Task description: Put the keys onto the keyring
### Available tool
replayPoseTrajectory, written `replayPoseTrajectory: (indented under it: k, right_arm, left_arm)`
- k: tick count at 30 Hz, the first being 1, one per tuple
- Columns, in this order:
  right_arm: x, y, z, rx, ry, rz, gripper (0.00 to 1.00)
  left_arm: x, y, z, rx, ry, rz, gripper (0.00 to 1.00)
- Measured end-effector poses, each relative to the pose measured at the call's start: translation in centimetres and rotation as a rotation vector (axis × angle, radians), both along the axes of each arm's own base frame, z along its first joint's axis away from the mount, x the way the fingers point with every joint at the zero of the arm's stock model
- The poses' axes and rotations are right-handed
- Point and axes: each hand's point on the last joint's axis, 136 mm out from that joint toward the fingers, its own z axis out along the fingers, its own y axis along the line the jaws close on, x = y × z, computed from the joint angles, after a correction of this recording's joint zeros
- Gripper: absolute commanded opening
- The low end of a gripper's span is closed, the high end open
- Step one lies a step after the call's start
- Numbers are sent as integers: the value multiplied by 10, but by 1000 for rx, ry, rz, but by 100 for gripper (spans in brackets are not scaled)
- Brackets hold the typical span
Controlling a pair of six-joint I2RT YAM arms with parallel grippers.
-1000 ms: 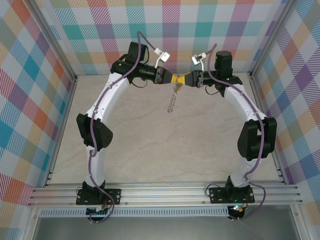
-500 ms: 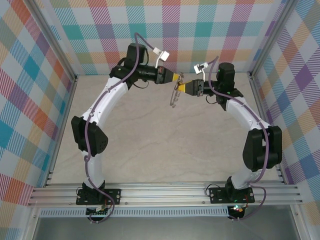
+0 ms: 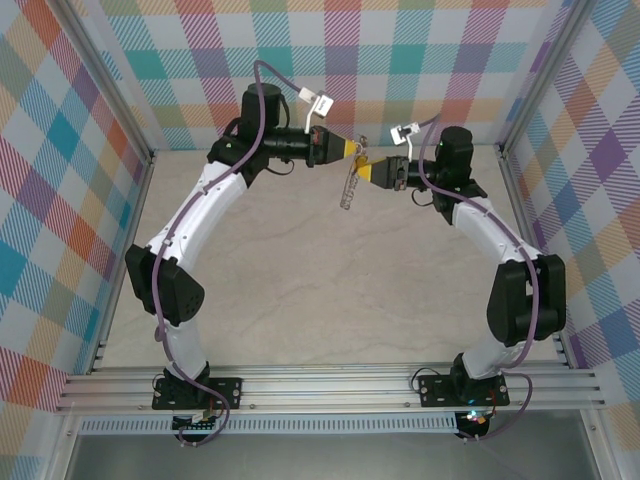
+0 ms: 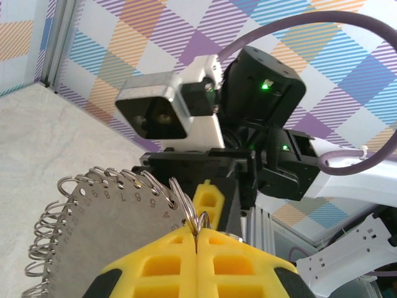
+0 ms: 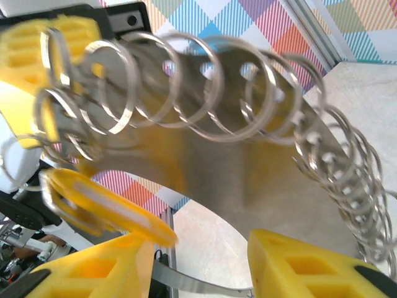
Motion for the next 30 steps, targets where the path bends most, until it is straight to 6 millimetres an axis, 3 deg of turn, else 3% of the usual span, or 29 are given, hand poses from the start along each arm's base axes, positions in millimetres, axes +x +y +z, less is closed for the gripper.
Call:
replayPoseTrajectory:
  k: [10,14,22,30]
  right_arm:
    - [-12,0,21,12,-62,5,47]
    - [-15,4,21,13,-63,16,37]
    - [-20,8,20,12,-68,36,1]
    - [-23,7,13,6,-55,27,0]
  left_arm:
    - [-1,-1,-9,8,18,2,0]
    - [-1,-2,-9,8,18,3,0]
    - [2,-1,-8,7,7,26,0]
    - [2,4,-8,-5,0,81,0]
